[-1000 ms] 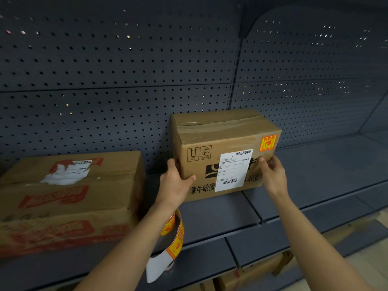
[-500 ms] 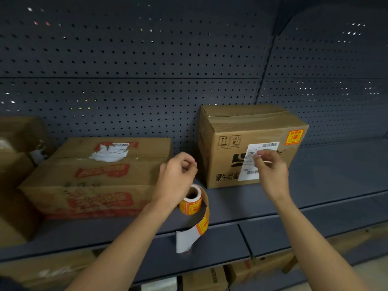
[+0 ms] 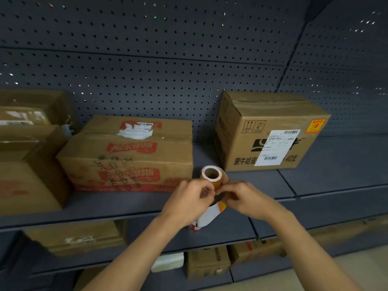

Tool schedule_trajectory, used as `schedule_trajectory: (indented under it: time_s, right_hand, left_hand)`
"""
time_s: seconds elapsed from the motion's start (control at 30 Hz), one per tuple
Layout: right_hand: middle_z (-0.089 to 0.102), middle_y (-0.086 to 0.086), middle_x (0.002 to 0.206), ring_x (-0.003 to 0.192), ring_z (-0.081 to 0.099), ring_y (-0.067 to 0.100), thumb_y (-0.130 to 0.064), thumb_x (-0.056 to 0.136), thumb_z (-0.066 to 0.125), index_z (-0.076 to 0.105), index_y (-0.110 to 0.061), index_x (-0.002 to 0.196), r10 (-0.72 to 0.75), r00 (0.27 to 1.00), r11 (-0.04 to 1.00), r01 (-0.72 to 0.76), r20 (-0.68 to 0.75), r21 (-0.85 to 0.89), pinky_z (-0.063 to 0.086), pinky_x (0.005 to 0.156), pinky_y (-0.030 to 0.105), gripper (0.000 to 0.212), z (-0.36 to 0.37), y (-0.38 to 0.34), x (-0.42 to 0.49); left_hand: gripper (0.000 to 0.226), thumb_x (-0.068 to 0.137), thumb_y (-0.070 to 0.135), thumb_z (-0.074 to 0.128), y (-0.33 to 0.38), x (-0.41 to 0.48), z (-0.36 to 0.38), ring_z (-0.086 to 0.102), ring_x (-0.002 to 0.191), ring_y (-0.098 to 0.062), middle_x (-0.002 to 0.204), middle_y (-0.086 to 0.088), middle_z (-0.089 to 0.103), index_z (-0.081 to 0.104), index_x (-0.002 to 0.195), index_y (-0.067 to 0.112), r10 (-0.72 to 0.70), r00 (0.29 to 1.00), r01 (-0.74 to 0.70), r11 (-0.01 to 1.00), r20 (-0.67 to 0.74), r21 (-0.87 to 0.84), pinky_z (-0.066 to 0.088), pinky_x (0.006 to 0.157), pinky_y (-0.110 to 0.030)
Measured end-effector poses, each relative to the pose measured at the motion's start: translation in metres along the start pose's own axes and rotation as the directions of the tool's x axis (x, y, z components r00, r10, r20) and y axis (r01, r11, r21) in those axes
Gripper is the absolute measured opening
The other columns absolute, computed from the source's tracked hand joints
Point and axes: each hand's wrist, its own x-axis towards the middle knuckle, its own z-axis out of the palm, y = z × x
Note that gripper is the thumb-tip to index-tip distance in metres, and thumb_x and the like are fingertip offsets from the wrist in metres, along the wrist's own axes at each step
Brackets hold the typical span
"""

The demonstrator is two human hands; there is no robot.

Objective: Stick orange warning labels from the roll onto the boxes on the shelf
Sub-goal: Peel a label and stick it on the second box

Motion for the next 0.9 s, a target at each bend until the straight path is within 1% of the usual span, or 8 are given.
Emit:
schedule_trajectory:
  time_s: [0.1,0.2,0.3,0.4,0.5,0.7,0.8,0.9]
  right_hand:
    - [0.060,-0.015,0.102,0.096,0.057,0.004,-0.018,0.095,0.062,0.069,-0.032,0.101,0.023,0.999,0.999,-0.024,-0.032,-0.031,0.052,0.087,0.035,0.017,0.009,-0.003,0.000]
    - [0.059,-0.011,0.102,0.095,0.058,0.004,-0.018,0.096,0.061,0.069,-0.029,0.100,0.029,0.997,1.000,-0.029,-0.075,0.009,0.052,0.087,0.032,0.013,0.014,-0.012,0.001]
    - [0.059,-0.007,0.105,0.097,0.058,0.008,-0.016,0.097,0.058,0.067,-0.025,0.104,0.069,0.995,0.997,-0.070,-0.072,-0.023,0.052,0.088,0.034,0.015,0.015,-0.015,0.001]
    - [0.054,-0.012,0.098,0.090,0.054,0.008,-0.012,0.094,0.056,0.067,-0.024,0.110,0.117,0.989,0.991,-0.122,-0.089,-0.058,0.050,0.083,0.033,0.023,0.012,-0.014,-0.004]
    - [0.044,-0.018,0.090,0.083,0.050,0.005,-0.010,0.091,0.057,0.067,-0.025,0.113,0.126,0.987,0.988,-0.134,-0.098,-0.082,0.046,0.077,0.026,0.028,0.009,-0.010,-0.008]
    - [0.044,-0.021,0.092,0.088,0.050,0.004,-0.020,0.097,0.060,0.069,-0.026,0.104,0.106,0.991,0.989,-0.114,-0.086,-0.098,0.049,0.082,0.031,0.013,0.017,-0.005,-0.007]
    - [0.045,-0.019,0.092,0.086,0.051,0.003,-0.018,0.097,0.061,0.069,-0.023,0.101,0.091,0.991,0.994,-0.097,-0.099,-0.054,0.044,0.079,0.024,0.011,0.020,-0.008,-0.002]
    - [0.048,-0.018,0.094,0.086,0.052,0.002,-0.019,0.096,0.061,0.068,-0.024,0.099,0.093,0.991,0.995,-0.095,-0.094,-0.012,0.044,0.078,0.021,0.009,0.022,-0.013,0.002]
  left_hand:
    - [0.020,0.093,0.032,0.064,-0.009,-0.008,0.007,0.066,0.098,-0.013,0.104,0.004,0.073,0.072,0.109,0.024,-0.039,0.998,0.036,0.998,0.058,0.050,0.055,0.085,-0.036]
    - [0.020,0.091,0.032,0.066,-0.017,-0.010,0.015,0.068,0.098,-0.018,0.103,0.002,0.074,0.073,0.107,0.022,-0.070,0.994,0.066,0.997,0.083,0.049,0.056,0.084,-0.041]
    - [0.025,0.092,0.029,0.067,-0.023,-0.008,0.020,0.065,0.108,-0.018,0.113,0.003,0.073,0.071,0.115,0.025,-0.091,0.991,0.084,0.994,0.099,0.071,0.055,0.090,-0.040]
    - [0.018,0.093,0.023,0.065,-0.027,-0.007,0.025,0.067,0.101,-0.019,0.107,0.002,0.074,0.073,0.109,0.026,-0.091,0.991,0.082,0.992,0.099,0.094,0.057,0.086,-0.041]
    - [0.016,0.094,0.017,0.061,-0.030,-0.006,0.028,0.068,0.089,-0.019,0.095,0.002,0.073,0.073,0.098,0.025,-0.092,0.990,0.082,0.992,0.104,0.094,0.058,0.078,-0.042]
    - [0.022,0.089,0.012,0.055,-0.039,-0.008,0.025,0.066,0.085,-0.018,0.091,0.004,0.069,0.070,0.093,0.028,-0.122,0.981,0.120,0.993,0.149,0.018,0.059,0.074,-0.045]
    - [0.020,0.087,0.017,0.057,-0.038,-0.010,0.023,0.065,0.088,-0.015,0.092,0.006,0.069,0.071,0.097,0.027,-0.132,0.979,0.135,0.991,0.154,-0.010,0.057,0.080,-0.042]
    - [0.020,0.084,0.032,0.058,-0.034,-0.012,0.022,0.064,0.094,-0.012,0.094,0.013,0.070,0.071,0.099,0.029,-0.125,0.984,0.130,0.991,0.123,-0.034,0.053,0.088,-0.044]
